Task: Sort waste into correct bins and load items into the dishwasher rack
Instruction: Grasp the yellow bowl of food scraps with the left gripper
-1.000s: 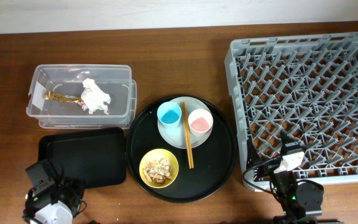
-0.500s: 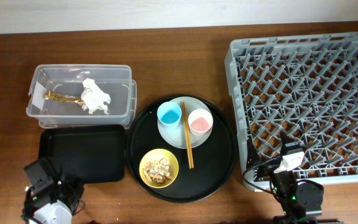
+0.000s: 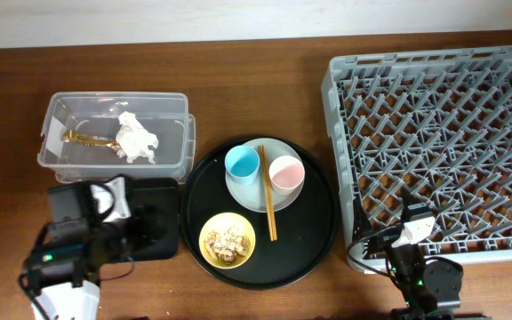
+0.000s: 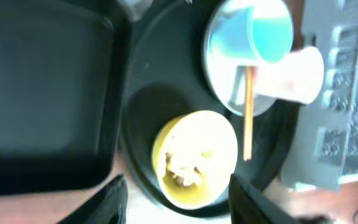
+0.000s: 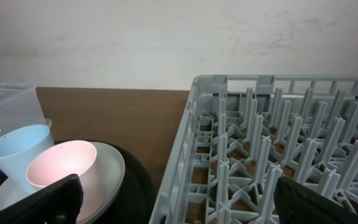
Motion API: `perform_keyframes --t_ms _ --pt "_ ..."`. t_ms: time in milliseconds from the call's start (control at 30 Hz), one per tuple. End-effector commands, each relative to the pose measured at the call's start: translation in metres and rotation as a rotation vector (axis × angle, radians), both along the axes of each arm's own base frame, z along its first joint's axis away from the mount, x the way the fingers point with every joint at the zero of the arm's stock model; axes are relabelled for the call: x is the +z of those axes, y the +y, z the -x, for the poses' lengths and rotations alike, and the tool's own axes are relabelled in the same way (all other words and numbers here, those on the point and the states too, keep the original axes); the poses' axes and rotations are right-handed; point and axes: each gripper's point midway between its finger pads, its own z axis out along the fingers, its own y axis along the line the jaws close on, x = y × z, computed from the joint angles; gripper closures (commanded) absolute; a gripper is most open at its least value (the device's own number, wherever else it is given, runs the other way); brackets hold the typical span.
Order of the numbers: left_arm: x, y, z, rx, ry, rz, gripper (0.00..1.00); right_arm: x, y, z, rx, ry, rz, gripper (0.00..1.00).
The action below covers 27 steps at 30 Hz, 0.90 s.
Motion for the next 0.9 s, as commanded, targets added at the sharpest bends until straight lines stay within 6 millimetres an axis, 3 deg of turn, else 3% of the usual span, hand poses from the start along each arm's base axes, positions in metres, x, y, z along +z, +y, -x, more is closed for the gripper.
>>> perform_keyframes --t_ms 0,167,267,333,367,533,867 --pt "0.008 -0.035 -0.010 -0.066 -0.053 -0.054 0.47 -0.003 -0.003 0.000 -0.016 0.007 -0.011 0.01" --pt "0.003 -0.108 -0.020 -0.241 -0.153 -0.148 0.43 -0.003 -0.003 0.000 -0.016 0.007 -0.011 0.01" --pt "-0.022 -0.138 -0.016 -0.328 -0.100 -0.173 0.44 -0.003 -0.003 0.000 -0.016 0.007 -0.011 0.01" --pt "-0.053 -0.154 -0.010 -0.391 -0.005 -0.222 0.57 -0.003 -0.003 0.000 -0.016 0.007 -0.011 0.01" --pt "-0.068 -0.157 -0.007 -0.411 0.039 -0.248 0.64 -0.003 -0.003 0.000 -0.016 0.008 -0.011 0.01" --pt "-0.091 -0.155 -0.004 -0.421 0.102 -0.303 0.65 -0.003 -0.003 0.000 -0.016 0.007 -0.011 0.01" --pt "-0.094 -0.155 -0.004 -0.422 0.111 -0.308 0.65 -0.003 -0.003 0.000 -0.016 0.008 -0.011 0.01"
